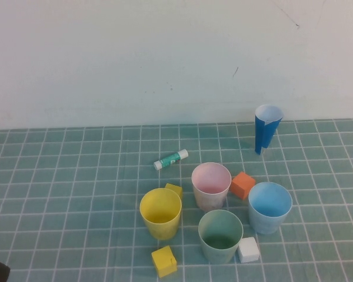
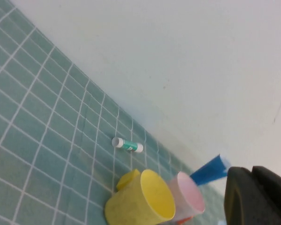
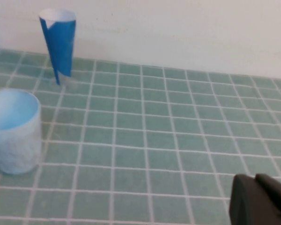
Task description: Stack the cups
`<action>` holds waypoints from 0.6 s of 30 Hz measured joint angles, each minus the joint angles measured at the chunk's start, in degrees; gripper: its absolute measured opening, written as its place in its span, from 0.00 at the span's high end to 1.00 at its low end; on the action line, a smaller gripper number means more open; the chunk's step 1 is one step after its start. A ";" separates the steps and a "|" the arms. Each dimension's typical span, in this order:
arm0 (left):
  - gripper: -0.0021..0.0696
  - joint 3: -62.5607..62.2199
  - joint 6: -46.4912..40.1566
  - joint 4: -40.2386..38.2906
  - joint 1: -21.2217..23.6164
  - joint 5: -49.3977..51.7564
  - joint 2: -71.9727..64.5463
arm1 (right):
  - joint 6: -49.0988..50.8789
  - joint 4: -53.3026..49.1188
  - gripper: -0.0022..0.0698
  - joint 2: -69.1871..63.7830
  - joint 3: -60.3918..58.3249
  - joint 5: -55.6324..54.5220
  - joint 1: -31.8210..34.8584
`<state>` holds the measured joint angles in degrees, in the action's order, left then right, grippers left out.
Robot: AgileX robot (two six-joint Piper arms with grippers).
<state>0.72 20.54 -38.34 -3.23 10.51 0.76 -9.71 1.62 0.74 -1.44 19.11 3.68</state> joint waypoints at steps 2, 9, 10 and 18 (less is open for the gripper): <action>0.97 -3.56 -5.40 1.88 0.00 4.74 -0.79 | 1.20 5.20 0.97 0.00 0.00 -0.11 0.00; 0.97 -25.35 -21.13 14.20 0.00 25.87 -19.98 | 7.94 33.80 0.97 0.00 -0.11 -0.11 0.00; 0.97 -28.24 -23.36 15.21 0.00 28.17 -23.65 | 8.19 37.22 0.97 0.00 -0.11 -0.11 0.00; 0.97 -42.07 -36.58 18.43 0.00 32.13 -51.04 | 4.00 40.71 0.97 0.00 -0.11 -3.20 0.00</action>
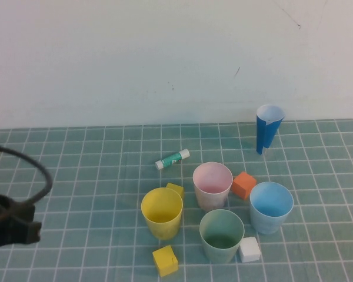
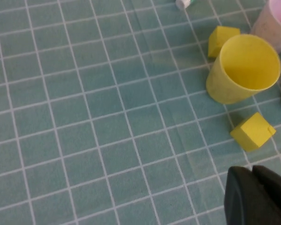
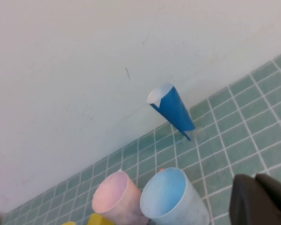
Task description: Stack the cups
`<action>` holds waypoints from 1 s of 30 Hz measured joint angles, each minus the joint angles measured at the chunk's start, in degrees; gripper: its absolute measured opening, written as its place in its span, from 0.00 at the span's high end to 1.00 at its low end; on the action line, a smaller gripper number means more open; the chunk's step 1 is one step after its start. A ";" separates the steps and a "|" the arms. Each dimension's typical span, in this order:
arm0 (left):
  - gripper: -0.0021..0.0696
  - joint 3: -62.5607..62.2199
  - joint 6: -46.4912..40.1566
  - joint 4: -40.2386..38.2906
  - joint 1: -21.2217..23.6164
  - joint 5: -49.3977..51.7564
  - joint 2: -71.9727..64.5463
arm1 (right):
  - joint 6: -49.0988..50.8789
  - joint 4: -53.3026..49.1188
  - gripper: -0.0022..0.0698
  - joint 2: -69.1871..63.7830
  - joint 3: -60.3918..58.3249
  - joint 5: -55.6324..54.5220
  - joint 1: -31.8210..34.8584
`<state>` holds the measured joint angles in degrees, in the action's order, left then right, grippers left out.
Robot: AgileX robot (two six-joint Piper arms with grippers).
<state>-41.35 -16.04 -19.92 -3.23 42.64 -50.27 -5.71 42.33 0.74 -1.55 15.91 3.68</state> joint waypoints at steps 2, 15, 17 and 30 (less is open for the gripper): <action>0.97 -2.53 -0.66 0.22 -0.47 0.00 -5.44 | -2.17 0.17 0.97 0.00 0.00 -1.09 0.00; 0.97 -20.69 1.80 7.85 -16.79 -0.02 -33.44 | -9.28 1.97 0.97 0.00 0.00 8.86 0.00; 0.97 -22.77 2.08 8.27 -18.05 -0.02 -36.06 | -9.45 1.97 0.97 0.00 0.00 8.90 0.00; 0.92 -31.99 4.47 9.01 -19.92 -0.38 -53.59 | -9.83 2.10 0.97 0.03 0.00 8.71 0.00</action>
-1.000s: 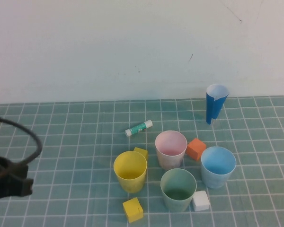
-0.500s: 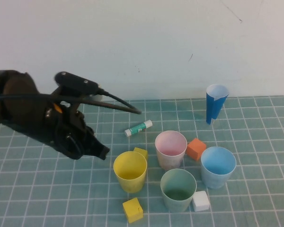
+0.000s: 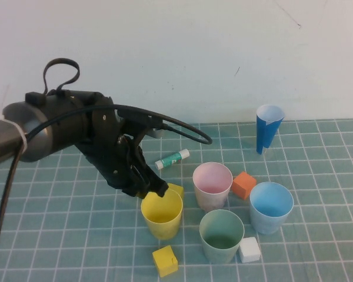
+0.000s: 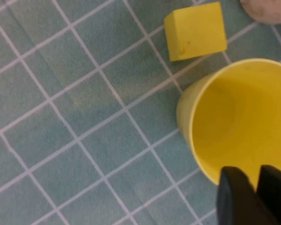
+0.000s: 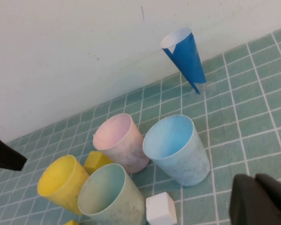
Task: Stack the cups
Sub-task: Pick up the yellow cup, then place the blue cup on the green cup
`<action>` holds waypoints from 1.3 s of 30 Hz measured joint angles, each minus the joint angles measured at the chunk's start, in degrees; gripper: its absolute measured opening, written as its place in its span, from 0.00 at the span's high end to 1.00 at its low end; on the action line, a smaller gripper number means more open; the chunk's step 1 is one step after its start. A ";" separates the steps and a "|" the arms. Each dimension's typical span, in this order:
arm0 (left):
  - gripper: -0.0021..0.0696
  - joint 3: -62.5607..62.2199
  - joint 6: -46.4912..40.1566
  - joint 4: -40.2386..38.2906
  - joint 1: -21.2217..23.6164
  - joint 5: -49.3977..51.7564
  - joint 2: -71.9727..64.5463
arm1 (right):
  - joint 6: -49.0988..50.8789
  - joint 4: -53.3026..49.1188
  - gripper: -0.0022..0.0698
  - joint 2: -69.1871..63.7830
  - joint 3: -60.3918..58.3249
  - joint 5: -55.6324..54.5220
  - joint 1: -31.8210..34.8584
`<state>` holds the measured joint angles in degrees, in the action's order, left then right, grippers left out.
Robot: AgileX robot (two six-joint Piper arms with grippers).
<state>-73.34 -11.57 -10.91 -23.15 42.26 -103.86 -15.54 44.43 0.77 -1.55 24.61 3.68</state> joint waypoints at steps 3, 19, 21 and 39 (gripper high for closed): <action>0.74 -1.85 0.78 0.00 0.00 0.00 -3.18 | 0.00 0.00 0.97 0.00 0.00 0.00 0.00; 0.77 -5.12 9.52 0.50 0.00 0.24 -13.52 | 0.00 0.00 0.97 0.00 0.00 0.00 0.00; 0.88 -5.22 9.52 1.44 0.00 -0.09 -13.52 | 0.00 0.00 0.97 0.00 0.00 0.00 0.00; 0.96 -5.47 5.08 2.97 -10.09 5.75 10.23 | -0.67 0.00 0.97 0.00 0.00 0.19 0.00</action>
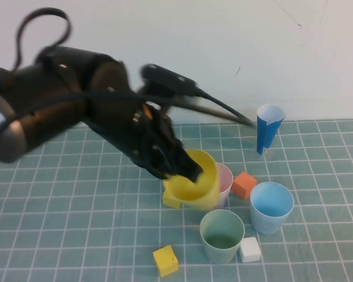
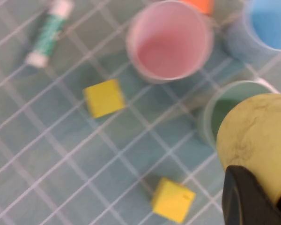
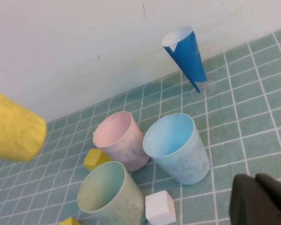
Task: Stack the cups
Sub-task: Place the blue cup on the green cup
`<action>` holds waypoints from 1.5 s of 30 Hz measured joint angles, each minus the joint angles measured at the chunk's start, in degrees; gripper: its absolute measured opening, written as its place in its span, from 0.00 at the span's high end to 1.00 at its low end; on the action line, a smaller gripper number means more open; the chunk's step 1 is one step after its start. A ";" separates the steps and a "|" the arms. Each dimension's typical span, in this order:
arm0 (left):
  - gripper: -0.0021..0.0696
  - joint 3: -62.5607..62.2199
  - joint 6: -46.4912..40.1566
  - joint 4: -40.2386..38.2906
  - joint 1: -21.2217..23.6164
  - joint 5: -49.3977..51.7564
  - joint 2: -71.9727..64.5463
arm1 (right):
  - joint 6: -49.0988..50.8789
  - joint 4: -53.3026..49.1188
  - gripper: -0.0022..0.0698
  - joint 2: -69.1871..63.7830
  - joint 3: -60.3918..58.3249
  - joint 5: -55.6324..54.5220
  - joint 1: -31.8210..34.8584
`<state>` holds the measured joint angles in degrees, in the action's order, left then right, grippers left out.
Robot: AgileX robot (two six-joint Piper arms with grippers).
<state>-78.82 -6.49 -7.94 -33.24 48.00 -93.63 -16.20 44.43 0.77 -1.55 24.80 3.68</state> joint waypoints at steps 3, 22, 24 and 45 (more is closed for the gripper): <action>0.96 0.00 0.00 1.25 -4.56 -0.91 -0.95 | -0.22 0.00 0.97 0.00 0.00 0.00 0.00; 0.96 0.00 4.49 3.14 -7.85 -6.18 -11.84 | -0.70 0.00 0.97 0.00 0.00 0.24 0.00; 0.96 0.00 5.50 4.30 -7.85 -6.31 -12.34 | -0.70 0.00 0.97 0.00 0.00 0.24 0.00; 0.58 0.00 8.22 5.83 -7.01 -6.98 -14.94 | -1.12 1.11 0.93 0.00 0.00 0.24 0.00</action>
<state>-78.82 1.73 -2.10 -40.26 41.03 -108.57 -17.33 45.54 0.77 -1.55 25.04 3.68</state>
